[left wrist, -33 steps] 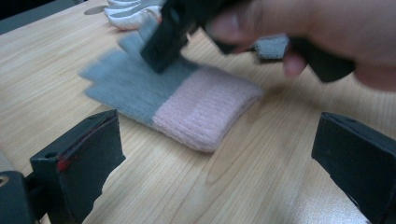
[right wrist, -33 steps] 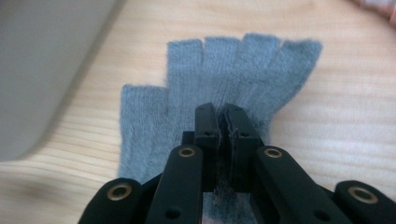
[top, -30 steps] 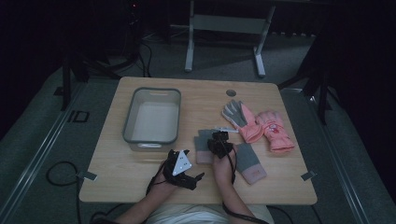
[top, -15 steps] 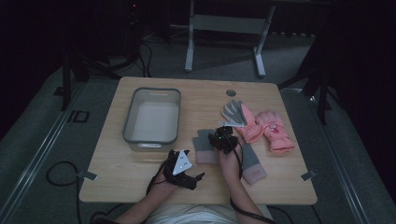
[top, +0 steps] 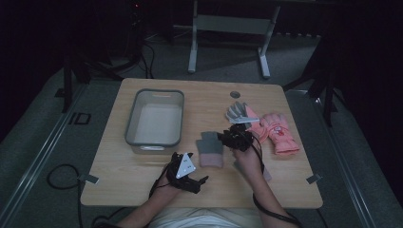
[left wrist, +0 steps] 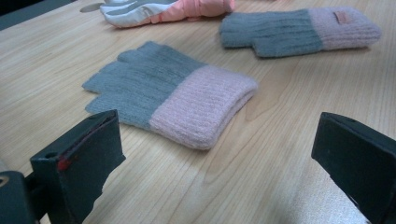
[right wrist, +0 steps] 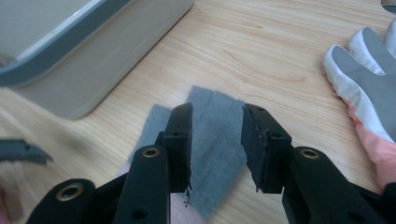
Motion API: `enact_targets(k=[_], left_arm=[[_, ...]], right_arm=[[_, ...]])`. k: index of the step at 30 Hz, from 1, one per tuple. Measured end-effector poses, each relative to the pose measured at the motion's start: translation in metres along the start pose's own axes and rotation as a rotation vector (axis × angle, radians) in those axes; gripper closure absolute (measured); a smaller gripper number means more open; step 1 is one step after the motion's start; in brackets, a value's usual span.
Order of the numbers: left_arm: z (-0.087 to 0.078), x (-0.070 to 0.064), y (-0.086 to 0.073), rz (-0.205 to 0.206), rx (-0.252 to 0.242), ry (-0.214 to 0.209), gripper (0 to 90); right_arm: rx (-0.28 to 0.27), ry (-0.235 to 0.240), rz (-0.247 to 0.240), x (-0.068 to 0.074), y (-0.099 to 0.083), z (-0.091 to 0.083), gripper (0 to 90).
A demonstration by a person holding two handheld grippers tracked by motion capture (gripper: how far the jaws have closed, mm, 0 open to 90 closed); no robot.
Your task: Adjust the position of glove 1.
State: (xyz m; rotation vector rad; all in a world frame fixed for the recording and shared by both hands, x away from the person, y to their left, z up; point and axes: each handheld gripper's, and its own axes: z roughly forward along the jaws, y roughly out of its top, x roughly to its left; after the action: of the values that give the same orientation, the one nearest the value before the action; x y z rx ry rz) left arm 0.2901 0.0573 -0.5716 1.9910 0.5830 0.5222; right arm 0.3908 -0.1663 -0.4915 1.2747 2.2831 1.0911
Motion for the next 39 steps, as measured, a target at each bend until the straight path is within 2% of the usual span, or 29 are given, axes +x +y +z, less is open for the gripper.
enact_targets(k=[7, 12, 14, 18, 23, 27, 29, 32, 35, 39], left_arm=[[0.0, 0.0, 0.0, -0.001, 0.002, 0.002, 1.4], [0.0, 0.0, 0.0, -0.002, 0.002, 0.002, 1.4], [0.0, 0.0, 0.0, -0.004, 0.002, 0.001, 1.4], [0.0, 0.001, 0.0, -0.002, 0.003, 0.002, 1.4], [0.0, 0.001, 0.0, -0.005, 0.002, 0.0, 1.4], [0.001, 0.0, 0.0, -0.004, 0.003, 0.0, 1.5], [0.001, 0.0, 0.0, 0.0, 0.004, 0.0, 1.4], [0.001, 0.0, 0.0, -0.001, 0.004, 0.0, 1.4], [0.001, 0.0, 0.0, -0.005, 0.004, 0.001, 1.4], [0.001, 0.0, 0.0, 0.0, 0.004, 0.002, 1.4]], right_arm=[[0.032, -0.009, -0.045, -0.02, -0.018, -0.014, 63.8], [0.032, -0.01, -0.076, -0.029, -0.031, -0.03, 64.0], [0.029, -0.015, -0.113, -0.031, -0.036, -0.035, 63.5], [0.046, -0.013, -0.102, -0.036, -0.044, -0.04, 63.8], [0.102, 0.011, -0.145, -0.045, -0.068, -0.049, 62.7], [0.162, -0.012, -0.153, -0.055, -0.083, -0.048, 61.7], [0.2, -0.024, -0.138, -0.061, -0.089, -0.044, 61.6], [0.204, -0.023, -0.137, -0.065, -0.096, -0.04, 59.8], [0.201, -0.029, -0.155, -0.064, -0.096, -0.039, 64.6], [0.187, -0.069, -0.122, -0.062, -0.098, -0.038, 80.1]])
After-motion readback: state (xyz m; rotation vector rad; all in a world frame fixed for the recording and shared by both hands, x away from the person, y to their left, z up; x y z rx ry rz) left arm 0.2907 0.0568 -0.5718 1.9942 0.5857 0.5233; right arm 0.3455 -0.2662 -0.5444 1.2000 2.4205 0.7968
